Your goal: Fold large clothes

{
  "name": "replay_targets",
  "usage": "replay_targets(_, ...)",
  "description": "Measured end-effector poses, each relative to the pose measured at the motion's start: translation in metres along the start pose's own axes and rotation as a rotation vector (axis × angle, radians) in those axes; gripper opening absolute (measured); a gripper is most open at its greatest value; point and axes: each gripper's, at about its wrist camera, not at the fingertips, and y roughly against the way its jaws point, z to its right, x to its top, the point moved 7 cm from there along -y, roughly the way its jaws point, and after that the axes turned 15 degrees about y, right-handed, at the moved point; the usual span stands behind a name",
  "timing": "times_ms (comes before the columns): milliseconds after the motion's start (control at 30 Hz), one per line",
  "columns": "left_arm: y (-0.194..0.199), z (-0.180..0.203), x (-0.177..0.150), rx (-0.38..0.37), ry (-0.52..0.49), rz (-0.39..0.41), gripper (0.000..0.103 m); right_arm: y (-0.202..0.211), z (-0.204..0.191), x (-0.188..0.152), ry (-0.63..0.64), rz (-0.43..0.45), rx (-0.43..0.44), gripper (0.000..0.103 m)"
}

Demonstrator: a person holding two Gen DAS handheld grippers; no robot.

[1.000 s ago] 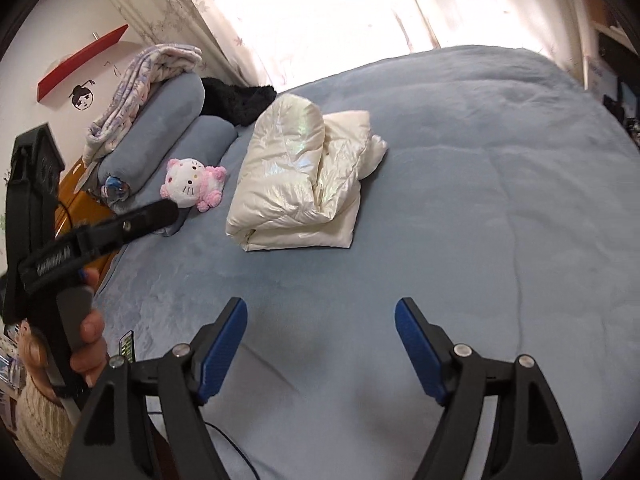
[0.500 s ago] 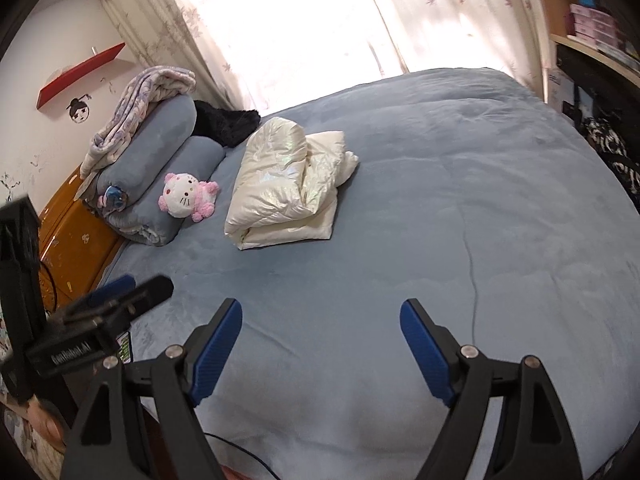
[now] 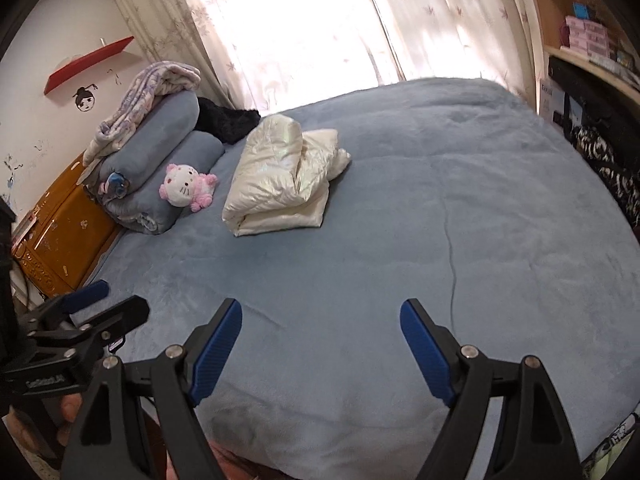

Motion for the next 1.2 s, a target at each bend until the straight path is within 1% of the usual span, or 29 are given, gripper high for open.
replay_targets(100, 0.005, 0.008, -0.008, 0.006, -0.004, 0.020, 0.102, 0.008, 0.002, -0.002, 0.004, 0.013, -0.031, 0.082)
replay_targets(200, -0.001, 0.016, -0.022, 0.016, -0.014, 0.020, 0.102, 0.011, 0.005, -0.010, 0.016, 0.004, -0.063, 0.082)
replay_targets(333, -0.016, 0.024, -0.037, 0.042, -0.002, 0.032, 0.102, 0.006, 0.007, -0.024, 0.023, -0.026, -0.095, 0.082)
replay_targets(400, -0.025, 0.026, -0.042, 0.039, 0.011, 0.024, 0.102, 0.004, 0.013, -0.030, 0.018, -0.038, -0.128, 0.082)
replay_targets(533, -0.037, 0.027, -0.050, 0.049, 0.024, 0.017, 0.102, 0.000, 0.019, -0.039, 0.006, -0.052, -0.152, 0.082)
replay_targets(700, -0.047, 0.026, -0.054, 0.071, 0.028, 0.025, 0.102, -0.005, 0.019, -0.043, 0.021, -0.065, -0.174, 0.082)
replay_targets(900, -0.055, 0.018, -0.054, 0.063, 0.055, 0.010, 0.102, -0.009, 0.015, -0.046, 0.039, -0.074, -0.184, 0.082)
replay_targets(1200, -0.060, 0.016, -0.058, 0.069, 0.056, 0.004, 0.102, -0.012, 0.015, -0.049, 0.040, -0.081, -0.186, 0.082)
